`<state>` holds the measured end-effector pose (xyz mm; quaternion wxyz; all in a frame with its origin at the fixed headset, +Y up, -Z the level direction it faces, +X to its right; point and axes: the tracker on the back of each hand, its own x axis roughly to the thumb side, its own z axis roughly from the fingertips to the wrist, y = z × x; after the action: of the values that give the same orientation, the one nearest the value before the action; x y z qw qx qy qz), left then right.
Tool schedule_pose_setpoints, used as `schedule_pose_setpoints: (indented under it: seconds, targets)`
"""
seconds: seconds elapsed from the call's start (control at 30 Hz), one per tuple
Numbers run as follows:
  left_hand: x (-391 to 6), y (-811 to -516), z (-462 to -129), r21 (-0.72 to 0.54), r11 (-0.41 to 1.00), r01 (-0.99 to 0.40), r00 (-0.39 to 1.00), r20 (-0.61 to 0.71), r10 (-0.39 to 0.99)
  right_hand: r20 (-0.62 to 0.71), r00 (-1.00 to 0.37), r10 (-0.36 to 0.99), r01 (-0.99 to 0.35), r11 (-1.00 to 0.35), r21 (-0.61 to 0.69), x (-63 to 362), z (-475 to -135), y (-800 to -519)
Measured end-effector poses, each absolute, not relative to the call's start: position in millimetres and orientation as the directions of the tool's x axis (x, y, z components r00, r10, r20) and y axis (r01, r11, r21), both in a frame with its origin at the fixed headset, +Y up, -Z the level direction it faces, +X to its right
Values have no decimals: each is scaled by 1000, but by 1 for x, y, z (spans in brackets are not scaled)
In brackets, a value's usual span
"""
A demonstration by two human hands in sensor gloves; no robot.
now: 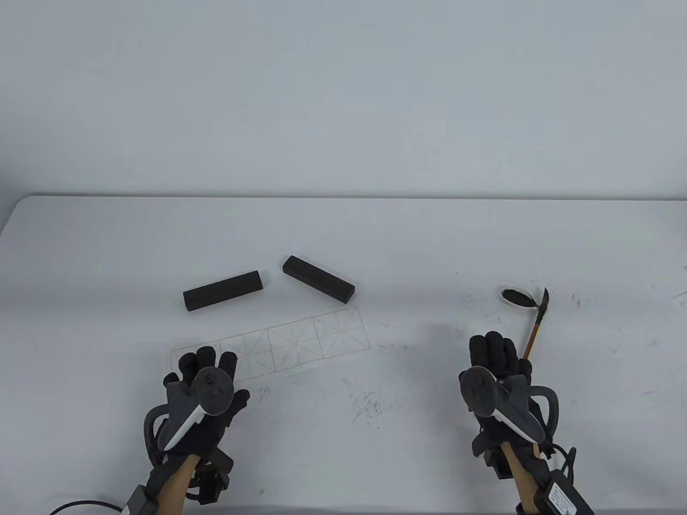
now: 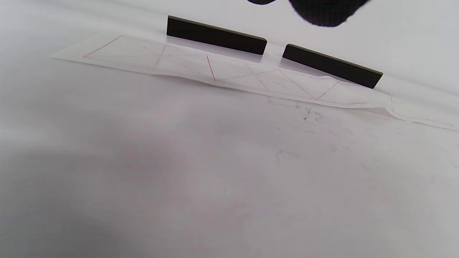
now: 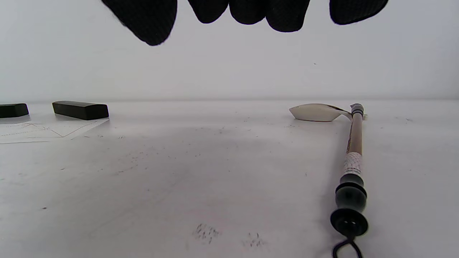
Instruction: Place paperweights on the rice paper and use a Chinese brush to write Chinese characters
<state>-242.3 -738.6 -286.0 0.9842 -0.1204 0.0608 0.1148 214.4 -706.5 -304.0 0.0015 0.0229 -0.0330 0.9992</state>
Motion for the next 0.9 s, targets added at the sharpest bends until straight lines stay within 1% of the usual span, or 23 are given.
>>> schedule_pose_setpoints:
  seconds: [0.77,0.9]
  targets:
    - [-242,-740,-286,-209,948,-242,968,-119,221,52,-999,13,-17,-996,-90,214,-302,-704]
    - [-241,-740,-284,-204,950,-237,970,-107,219,58,-998,-5,0,-996,-86,212,-301,-706]
